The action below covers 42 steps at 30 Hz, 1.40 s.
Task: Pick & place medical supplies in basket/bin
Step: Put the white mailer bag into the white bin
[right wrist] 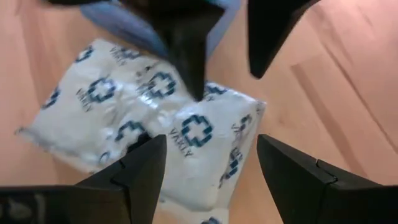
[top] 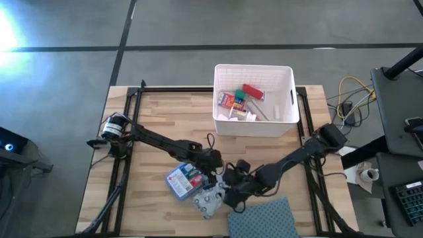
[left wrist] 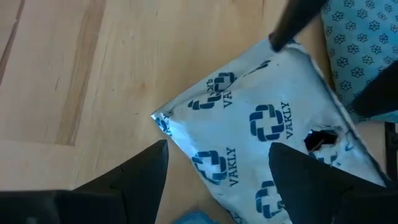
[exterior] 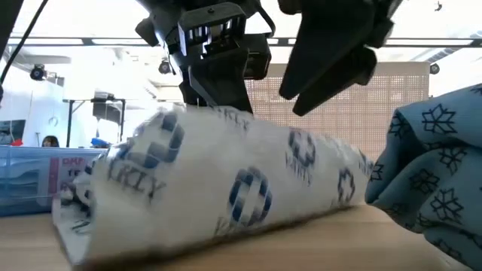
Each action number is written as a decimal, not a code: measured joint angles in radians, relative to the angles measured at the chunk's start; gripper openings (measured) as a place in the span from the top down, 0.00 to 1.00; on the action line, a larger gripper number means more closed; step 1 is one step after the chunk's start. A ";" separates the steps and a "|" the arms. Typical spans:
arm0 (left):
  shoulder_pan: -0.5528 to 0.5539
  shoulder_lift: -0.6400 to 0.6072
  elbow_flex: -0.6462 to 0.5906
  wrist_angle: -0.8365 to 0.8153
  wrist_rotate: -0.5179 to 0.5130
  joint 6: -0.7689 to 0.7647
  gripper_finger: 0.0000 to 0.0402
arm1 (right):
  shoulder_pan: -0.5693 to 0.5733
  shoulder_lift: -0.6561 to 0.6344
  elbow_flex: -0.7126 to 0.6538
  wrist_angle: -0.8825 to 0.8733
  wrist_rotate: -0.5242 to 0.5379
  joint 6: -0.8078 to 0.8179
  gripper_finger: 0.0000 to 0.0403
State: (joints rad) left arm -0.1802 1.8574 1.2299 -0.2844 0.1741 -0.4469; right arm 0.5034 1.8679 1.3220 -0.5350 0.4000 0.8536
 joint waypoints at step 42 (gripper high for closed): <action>-0.043 -0.044 -0.146 -0.034 0.037 0.030 0.36 | 0.055 -0.006 -0.358 0.541 -0.181 1.257 0.40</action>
State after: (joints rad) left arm -0.2237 1.8130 1.0836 -0.3183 0.2109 -0.4171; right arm 0.5584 1.8622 0.9637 0.0061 0.2186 2.1109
